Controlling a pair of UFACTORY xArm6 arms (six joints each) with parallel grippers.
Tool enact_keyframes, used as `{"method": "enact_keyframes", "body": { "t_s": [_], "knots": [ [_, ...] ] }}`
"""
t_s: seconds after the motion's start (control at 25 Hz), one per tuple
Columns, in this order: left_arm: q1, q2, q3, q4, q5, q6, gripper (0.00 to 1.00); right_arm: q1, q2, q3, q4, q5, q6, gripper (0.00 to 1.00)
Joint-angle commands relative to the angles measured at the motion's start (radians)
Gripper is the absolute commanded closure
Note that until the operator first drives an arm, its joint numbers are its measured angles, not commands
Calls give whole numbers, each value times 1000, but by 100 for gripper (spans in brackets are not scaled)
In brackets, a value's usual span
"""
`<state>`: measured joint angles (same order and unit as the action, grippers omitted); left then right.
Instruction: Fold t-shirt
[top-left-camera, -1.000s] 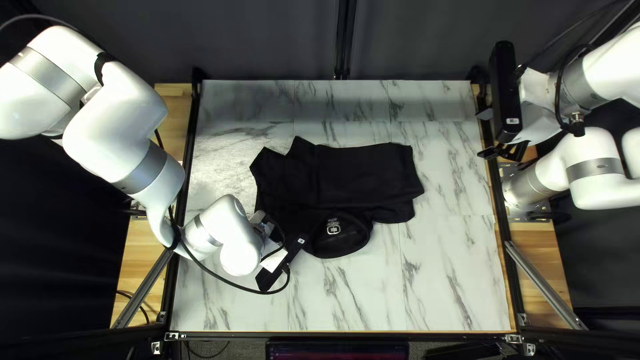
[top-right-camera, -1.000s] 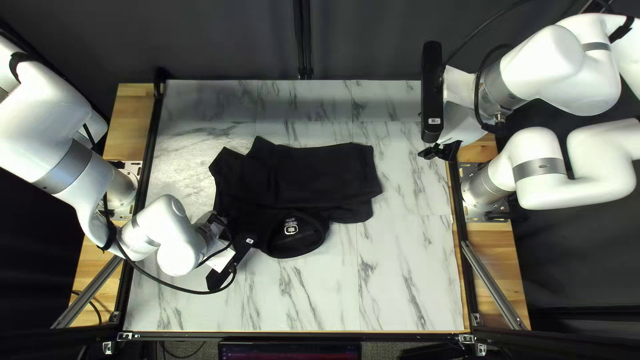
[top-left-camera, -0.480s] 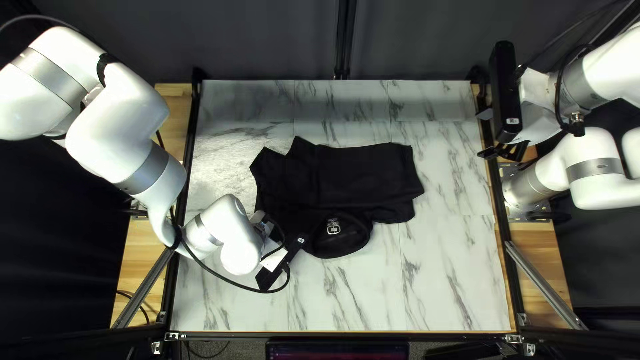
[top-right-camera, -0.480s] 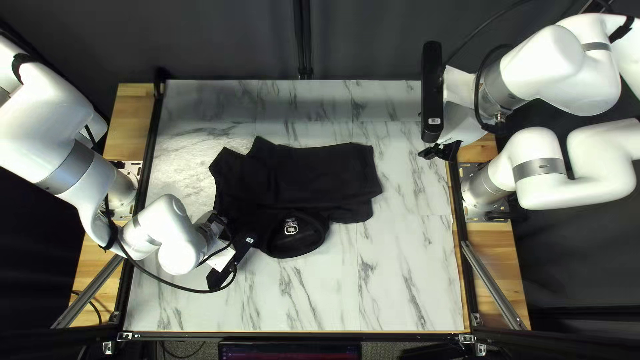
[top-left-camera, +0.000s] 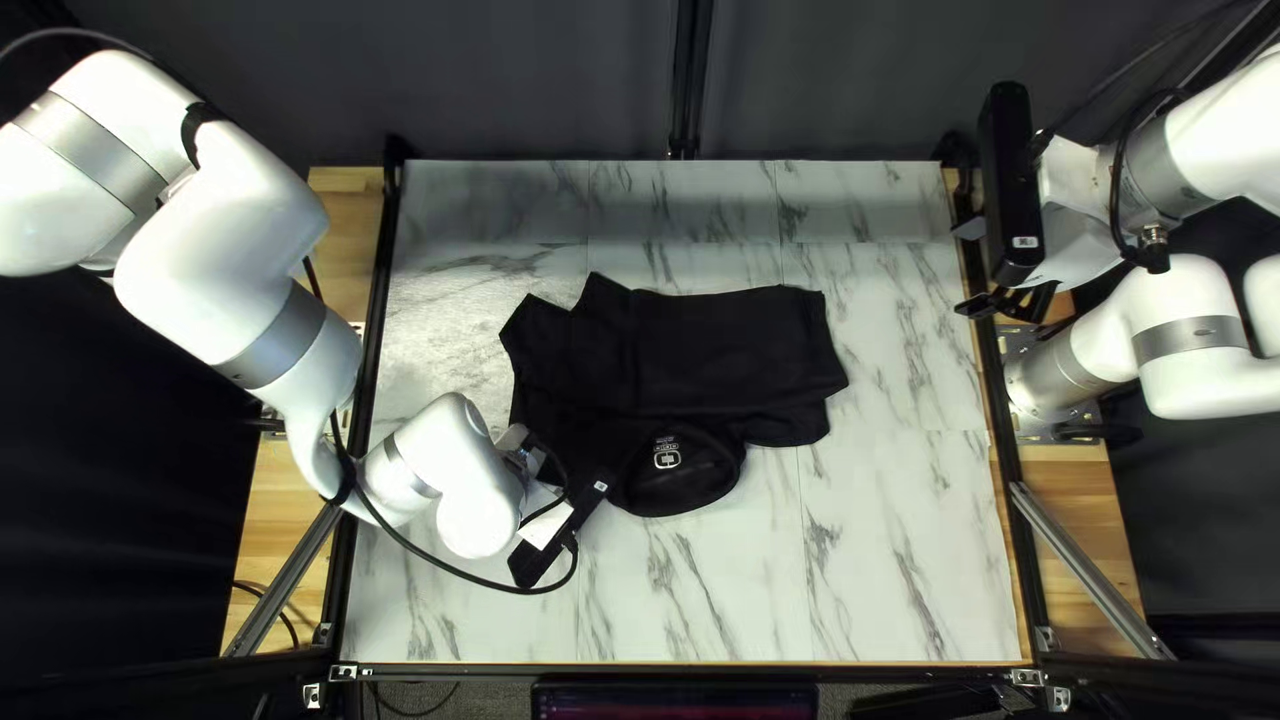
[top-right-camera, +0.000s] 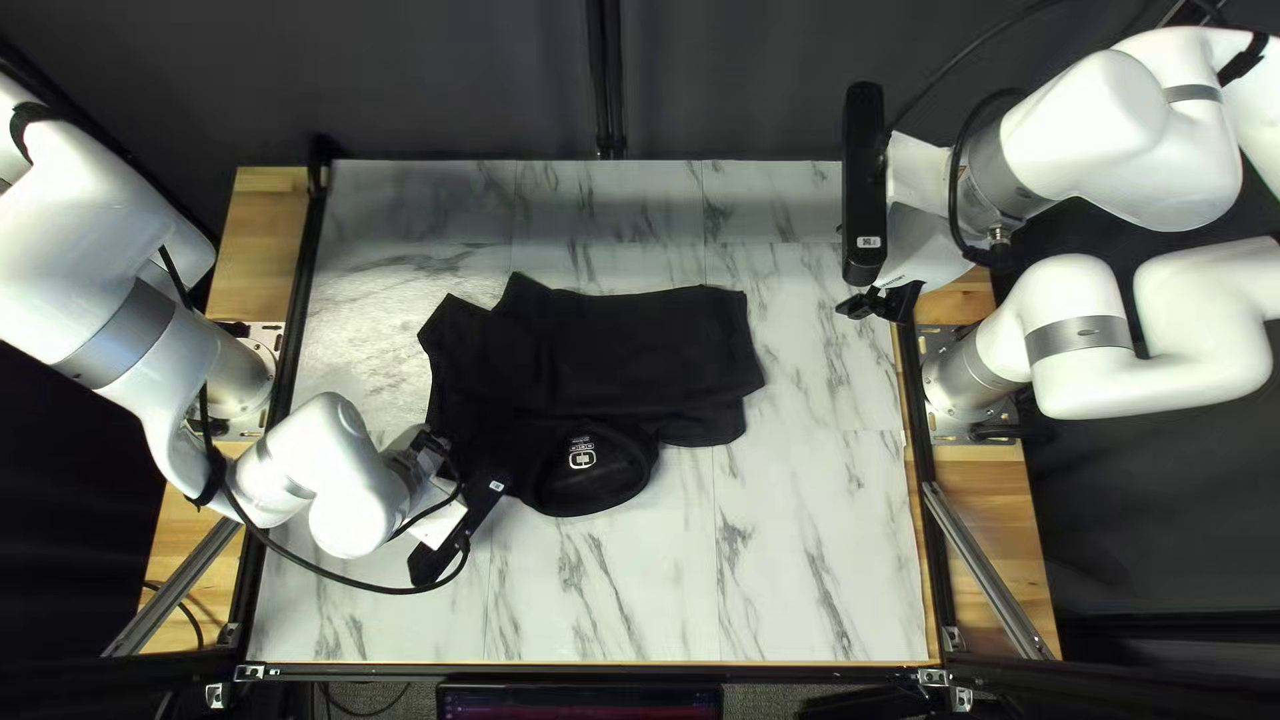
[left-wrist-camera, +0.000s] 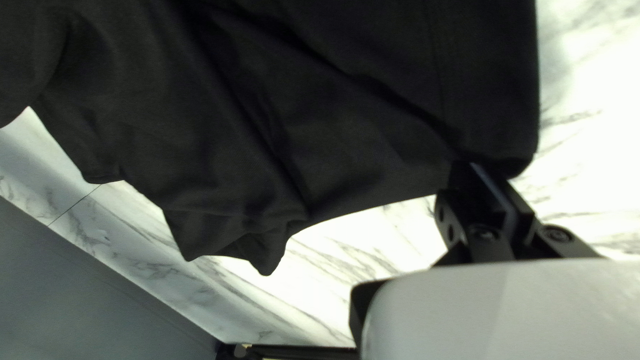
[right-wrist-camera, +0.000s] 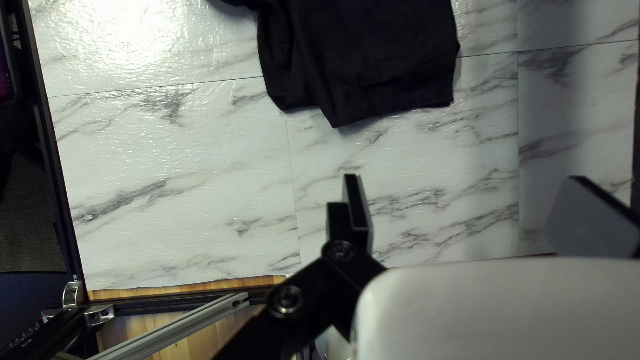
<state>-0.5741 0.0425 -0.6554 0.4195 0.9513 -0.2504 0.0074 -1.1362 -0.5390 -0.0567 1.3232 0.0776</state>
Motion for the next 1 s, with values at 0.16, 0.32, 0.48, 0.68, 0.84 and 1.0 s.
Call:
{"method": "enact_keyframes", "body": {
  "t_s": [0.16,0.32,0.48,0.68,0.84,1.0],
  "knots": [
    [-5,7,-2,-3,-8,-1,0,0,0,0,0,0,0,0],
    [-6,6,5,4,-14,-9,0,0,0,0,0,0,0,0],
    [-9,5,14,11,-23,-20,0,0,0,0,0,0,0,0],
    [-14,9,7,8,-24,-14,0,0,0,0,0,0,0,0],
    [-4,10,18,17,-41,-14,0,0,0,0,0,0,0,0],
    [19,11,29,36,-60,-7,0,0,0,0,0,0,0,0]
  ]
}}
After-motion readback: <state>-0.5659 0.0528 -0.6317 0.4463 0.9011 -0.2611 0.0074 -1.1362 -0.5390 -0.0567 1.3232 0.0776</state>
